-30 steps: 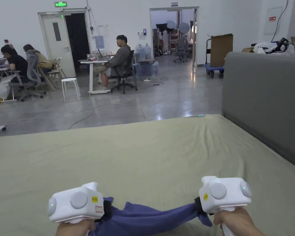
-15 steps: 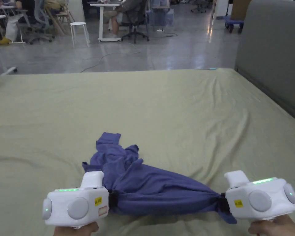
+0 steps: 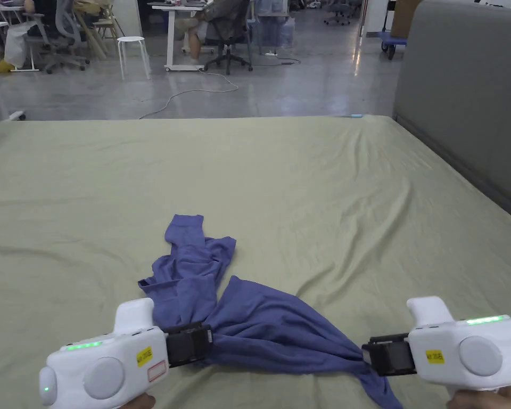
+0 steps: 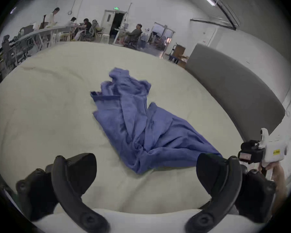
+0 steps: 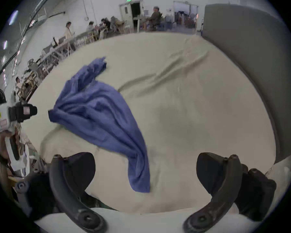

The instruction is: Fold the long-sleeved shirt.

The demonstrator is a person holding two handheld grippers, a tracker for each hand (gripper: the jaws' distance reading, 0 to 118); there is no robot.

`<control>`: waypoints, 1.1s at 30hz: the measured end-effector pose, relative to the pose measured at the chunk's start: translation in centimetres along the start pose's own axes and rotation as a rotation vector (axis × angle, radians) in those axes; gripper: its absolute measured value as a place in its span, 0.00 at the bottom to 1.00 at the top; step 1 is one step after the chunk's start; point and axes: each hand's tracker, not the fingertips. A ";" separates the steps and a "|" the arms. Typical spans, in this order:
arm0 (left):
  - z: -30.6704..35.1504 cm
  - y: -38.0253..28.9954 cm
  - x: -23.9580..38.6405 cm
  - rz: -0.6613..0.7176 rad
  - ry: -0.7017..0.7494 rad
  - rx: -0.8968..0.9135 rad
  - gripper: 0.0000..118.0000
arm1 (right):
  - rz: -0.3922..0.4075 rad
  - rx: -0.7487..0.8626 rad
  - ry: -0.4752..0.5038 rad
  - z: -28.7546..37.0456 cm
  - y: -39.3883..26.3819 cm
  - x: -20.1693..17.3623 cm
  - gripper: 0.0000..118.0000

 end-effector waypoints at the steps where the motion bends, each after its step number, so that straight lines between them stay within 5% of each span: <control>1: 0.4 0.1 -0.4 0.006 0.023 -0.003 1.00 | -0.005 -0.003 -0.004 0.6 0.1 0.0 1.00; 3: -0.8 -0.6 -2.0 0.007 0.048 -0.001 0.97 | -0.010 -0.012 -0.007 1.3 0.2 -0.1 0.95; 4: -0.8 -0.9 -2.6 -0.005 0.042 0.021 0.86 | -0.010 -0.003 -0.005 1.3 0.0 -0.2 0.80; 5: -1.2 -0.9 -3.0 -0.017 0.040 0.028 0.36 | 0.006 -0.006 0.000 1.1 -0.1 -0.5 0.33; 6: 0.7 -0.3 -0.6 -0.042 0.068 0.008 0.00 | 0.017 -0.024 -0.003 0.8 -0.1 -0.7 0.00; 13: 1.1 0.4 -0.1 -0.058 0.049 0.017 0.00 | 0.113 -0.069 0.045 -0.5 1.6 -3.2 0.00; 21: 0.6 1.3 -2.2 0.004 0.038 -0.009 0.00 | 0.263 -0.047 0.113 -9.5 13.8 -10.2 0.01; 22: 1.8 0.8 -0.5 -0.005 0.049 0.010 0.00 | 0.272 -0.054 0.119 -11.3 15.5 -11.3 0.17; 23: 2.2 0.7 -0.2 0.012 0.048 0.013 0.00 | 0.280 -0.079 0.119 -13.5 17.1 -12.4 0.54; 24: 2.3 0.7 -0.1 0.017 0.048 0.013 0.00 | 0.291 -0.113 0.119 -15.3 18.0 -12.9 0.76; 25: 2.6 0.7 0.1 0.019 0.052 0.012 0.00 | 0.309 -0.169 0.121 -17.7 19.1 -14.0 0.82; 31: 2.7 2.5 -1.3 0.055 0.074 -0.005 0.00 | 0.364 -0.301 0.084 -25.7 20.4 -17.5 0.79; 33: 2.7 2.6 -1.4 0.055 0.092 -0.011 0.00 | 0.389 -0.372 0.094 -27.0 19.3 -18.3 0.70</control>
